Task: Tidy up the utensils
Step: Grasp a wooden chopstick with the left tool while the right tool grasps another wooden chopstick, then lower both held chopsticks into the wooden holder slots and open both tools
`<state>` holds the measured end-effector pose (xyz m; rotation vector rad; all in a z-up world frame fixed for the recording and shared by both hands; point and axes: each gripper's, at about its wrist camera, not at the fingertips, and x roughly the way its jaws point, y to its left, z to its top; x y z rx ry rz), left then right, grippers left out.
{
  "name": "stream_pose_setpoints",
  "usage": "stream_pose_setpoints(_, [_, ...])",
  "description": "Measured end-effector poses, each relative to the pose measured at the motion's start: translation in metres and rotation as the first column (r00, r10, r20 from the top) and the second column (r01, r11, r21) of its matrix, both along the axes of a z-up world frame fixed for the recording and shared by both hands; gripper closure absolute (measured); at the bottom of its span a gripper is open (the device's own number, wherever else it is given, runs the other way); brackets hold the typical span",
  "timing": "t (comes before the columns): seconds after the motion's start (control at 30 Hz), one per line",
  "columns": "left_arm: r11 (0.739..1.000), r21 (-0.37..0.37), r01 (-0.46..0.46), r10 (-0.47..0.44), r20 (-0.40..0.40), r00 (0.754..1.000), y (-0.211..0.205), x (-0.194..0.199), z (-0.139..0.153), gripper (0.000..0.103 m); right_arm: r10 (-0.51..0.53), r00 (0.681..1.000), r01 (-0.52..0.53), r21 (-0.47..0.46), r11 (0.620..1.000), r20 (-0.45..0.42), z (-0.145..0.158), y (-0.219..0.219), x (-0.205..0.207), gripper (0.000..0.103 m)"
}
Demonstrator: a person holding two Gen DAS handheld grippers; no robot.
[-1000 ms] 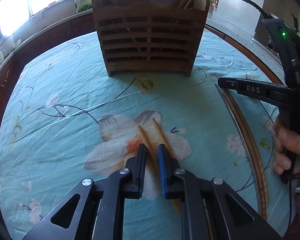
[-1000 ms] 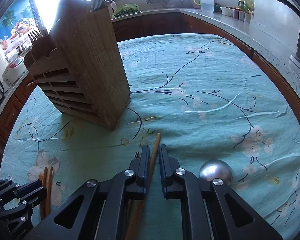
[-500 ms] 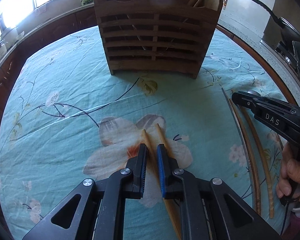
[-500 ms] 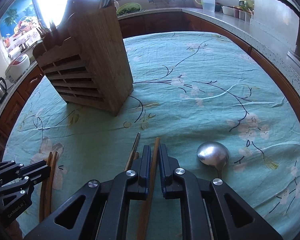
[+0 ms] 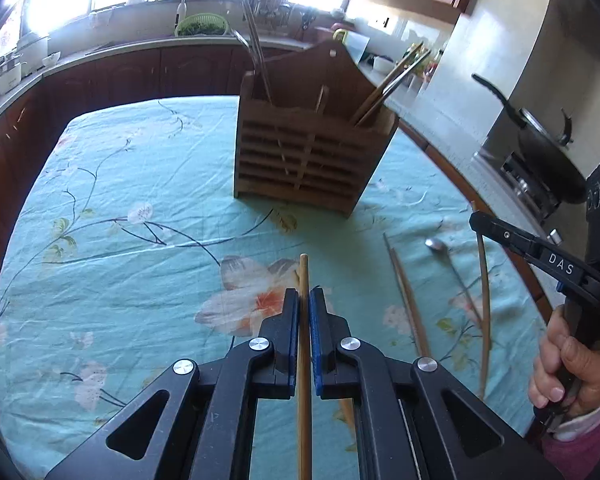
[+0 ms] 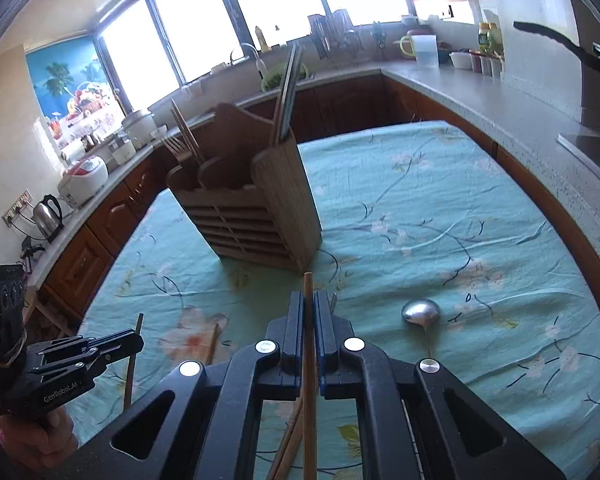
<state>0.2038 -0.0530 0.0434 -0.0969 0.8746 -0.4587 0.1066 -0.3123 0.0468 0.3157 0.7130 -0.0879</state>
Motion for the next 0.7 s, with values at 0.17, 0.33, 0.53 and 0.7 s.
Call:
stream_pose_setpoints(0.17, [0.995, -0.100, -0.007, 0.016, 0.092, 0.996, 0.037, -0.025, 0.043, 0.099, -0.003, 0.993, 0.005, -0.017, 1.000, 0.120, 0.049, 0.005, -0.023, 0.098])
stream_pose_setpoints(0.33, [0.985, -0.174, -0.011, 0.040, 0.165, 0.985, 0.070, -0.050, 0.075, 0.099, -0.007, 0.974, 0.015, -0.036, 0.999, 0.225, 0.088, 0.010, -0.036, 0.098])
stream_pose_setpoints(0.53, [0.979, -0.200, -0.031, 0.076, 0.222, 0.972, 0.088, -0.071, 0.090, 0.099, -0.008, 0.962, 0.023, -0.053, 0.998, 0.273, 0.105, 0.016, -0.032, 0.098])
stream_pose_setpoints(0.7, [0.975, -0.219, -0.045, 0.096, 0.224, 0.970, 0.092, -0.069, 0.088, 0.099, -0.011, 0.960, 0.027, -0.053, 0.998, 0.279, 0.102, 0.019, -0.025, 0.098])
